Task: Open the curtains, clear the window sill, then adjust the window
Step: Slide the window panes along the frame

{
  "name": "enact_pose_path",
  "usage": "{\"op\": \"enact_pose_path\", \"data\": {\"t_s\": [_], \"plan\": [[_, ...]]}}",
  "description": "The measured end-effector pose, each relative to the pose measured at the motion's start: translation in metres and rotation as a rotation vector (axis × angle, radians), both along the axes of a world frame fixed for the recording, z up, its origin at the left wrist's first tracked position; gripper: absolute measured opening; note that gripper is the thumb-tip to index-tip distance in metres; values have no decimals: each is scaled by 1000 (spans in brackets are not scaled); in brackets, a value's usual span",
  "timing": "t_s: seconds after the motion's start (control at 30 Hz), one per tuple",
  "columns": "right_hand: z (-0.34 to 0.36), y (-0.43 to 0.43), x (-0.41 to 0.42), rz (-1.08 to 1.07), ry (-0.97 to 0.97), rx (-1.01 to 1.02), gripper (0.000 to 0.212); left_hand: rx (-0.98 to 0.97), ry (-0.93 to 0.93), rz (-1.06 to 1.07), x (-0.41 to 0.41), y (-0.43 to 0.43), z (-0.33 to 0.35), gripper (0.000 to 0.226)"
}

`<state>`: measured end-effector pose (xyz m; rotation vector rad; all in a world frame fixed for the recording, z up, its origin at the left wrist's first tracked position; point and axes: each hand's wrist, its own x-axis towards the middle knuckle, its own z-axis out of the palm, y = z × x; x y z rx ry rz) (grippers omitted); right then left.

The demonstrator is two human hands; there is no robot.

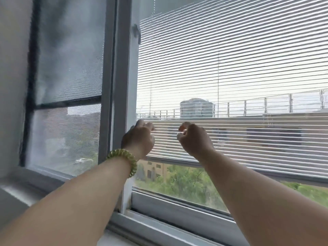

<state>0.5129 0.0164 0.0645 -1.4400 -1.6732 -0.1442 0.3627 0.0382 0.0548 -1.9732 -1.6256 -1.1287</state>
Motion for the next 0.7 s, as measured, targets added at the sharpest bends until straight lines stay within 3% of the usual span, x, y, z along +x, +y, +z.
{"op": "enact_pose_path", "data": {"t_s": [0.27,0.47,0.6,0.7], "plan": [[20,61,-68,101,77,40,21,170,-121,45,-55,61,26,37],[39,118,-131,211,273,24,33,69,-454,-100,-82,113,39,58],[43,147,-163,306,395,-55,51,70,-456,-107,-93,130,42,66],[42,158,-171,308,469,-69,52,84,-420,-106,-102,136,45,72]]}}
